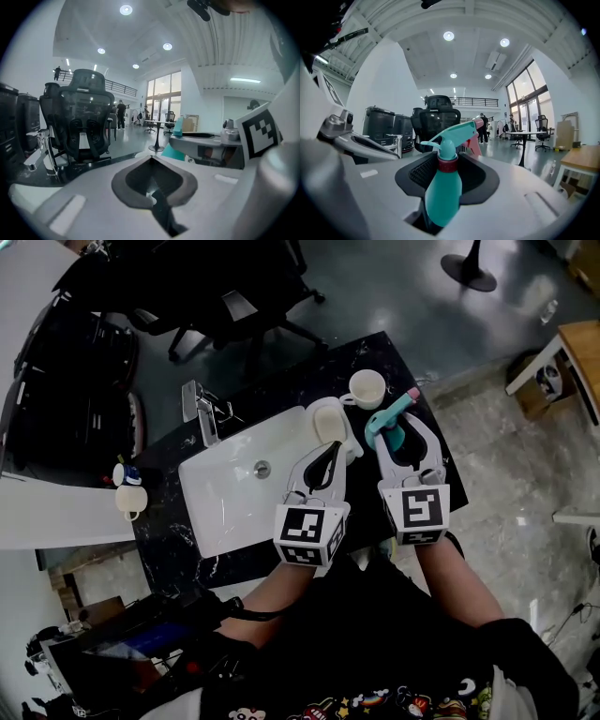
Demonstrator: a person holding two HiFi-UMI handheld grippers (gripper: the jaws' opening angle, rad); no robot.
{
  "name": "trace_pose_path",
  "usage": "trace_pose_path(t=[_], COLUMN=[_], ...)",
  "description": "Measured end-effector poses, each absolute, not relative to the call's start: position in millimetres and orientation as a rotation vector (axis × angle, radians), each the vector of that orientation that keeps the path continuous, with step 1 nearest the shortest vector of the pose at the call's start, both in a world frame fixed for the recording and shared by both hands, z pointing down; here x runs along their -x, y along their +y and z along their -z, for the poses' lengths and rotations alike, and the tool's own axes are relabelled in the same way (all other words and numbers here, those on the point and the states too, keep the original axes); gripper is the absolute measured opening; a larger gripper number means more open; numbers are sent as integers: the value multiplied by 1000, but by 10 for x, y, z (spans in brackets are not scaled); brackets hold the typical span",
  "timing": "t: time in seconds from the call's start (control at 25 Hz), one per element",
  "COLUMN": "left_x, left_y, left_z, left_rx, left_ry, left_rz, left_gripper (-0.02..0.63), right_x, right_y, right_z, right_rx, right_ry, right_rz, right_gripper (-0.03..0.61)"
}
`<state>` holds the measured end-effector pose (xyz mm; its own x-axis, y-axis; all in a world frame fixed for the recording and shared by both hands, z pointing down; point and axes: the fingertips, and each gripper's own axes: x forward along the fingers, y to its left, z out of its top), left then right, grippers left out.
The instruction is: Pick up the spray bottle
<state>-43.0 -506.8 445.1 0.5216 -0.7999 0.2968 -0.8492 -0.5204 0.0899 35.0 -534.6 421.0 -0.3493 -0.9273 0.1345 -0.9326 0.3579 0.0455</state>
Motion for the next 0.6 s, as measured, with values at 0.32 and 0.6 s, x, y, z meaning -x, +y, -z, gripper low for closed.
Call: trace_pose_path(t=[0.32, 0.6], left_x=[298, 233], left_y=[-4824, -4577], left_z=[-4269, -4160], left_rx=[-2587, -2621], left_ry=[-1408, -1424], left_rz=[-278, -243], left_gripper=[2, 2], right_x=[-493, -611], right_y=[-4790, -4395], right_z=[-3960, -3915], right_rx=[-1710, -1738], right_ry=[-2509, -2505], right_rz=[-29, -40], right_gripper=[160, 158])
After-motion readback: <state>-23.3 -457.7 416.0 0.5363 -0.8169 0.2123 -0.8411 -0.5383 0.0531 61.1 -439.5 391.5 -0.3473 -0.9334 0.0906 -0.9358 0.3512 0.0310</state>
